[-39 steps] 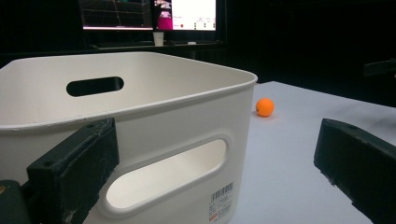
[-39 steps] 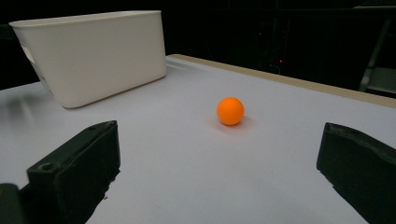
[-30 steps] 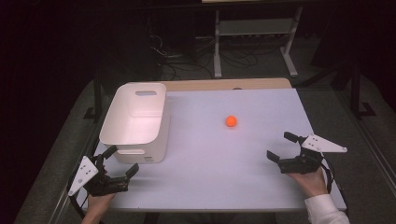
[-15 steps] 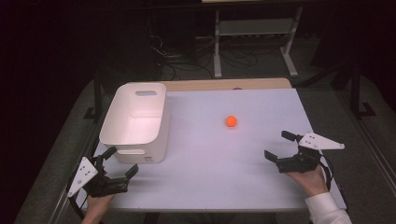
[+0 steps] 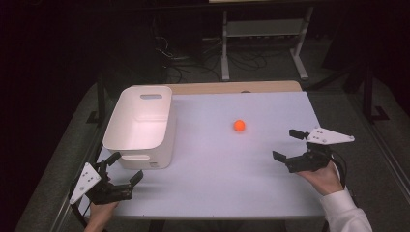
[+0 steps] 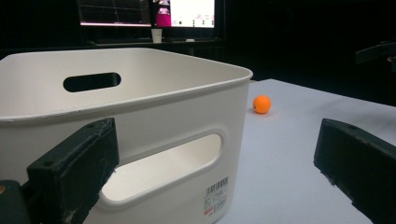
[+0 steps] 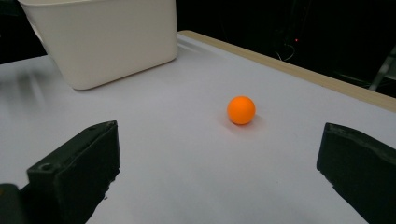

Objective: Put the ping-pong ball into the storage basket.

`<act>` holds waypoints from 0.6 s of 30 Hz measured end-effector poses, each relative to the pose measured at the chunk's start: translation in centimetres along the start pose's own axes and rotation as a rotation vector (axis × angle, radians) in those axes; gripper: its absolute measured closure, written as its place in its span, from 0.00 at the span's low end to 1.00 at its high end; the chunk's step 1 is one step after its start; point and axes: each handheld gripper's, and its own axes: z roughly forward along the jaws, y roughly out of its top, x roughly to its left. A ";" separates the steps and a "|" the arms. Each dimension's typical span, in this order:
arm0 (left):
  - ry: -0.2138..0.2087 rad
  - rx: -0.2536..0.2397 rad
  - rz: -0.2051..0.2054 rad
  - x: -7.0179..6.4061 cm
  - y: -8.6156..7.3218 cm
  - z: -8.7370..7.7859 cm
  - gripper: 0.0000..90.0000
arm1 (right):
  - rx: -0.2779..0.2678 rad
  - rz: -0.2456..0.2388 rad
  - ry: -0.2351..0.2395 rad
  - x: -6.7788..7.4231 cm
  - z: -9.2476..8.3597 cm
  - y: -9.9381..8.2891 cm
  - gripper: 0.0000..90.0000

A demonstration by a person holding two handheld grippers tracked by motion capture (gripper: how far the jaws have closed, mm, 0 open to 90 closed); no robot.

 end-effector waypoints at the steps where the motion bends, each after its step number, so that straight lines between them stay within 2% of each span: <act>1: -0.002 0.000 0.001 0.0 0.0 0.0 0.00 | 0.010 0.000 0.008 0.0 0.2 0.3 0.00; 9: -0.003 -0.002 0.005 0.1 0.0 0.0 0.00 | 0.052 -0.024 0.030 -0.1 1.6 1.2 0.00; 18: -0.007 0.000 0.001 0.0 0.0 0.0 0.00 | 0.074 -0.031 0.043 -0.2 2.0 2.0 0.00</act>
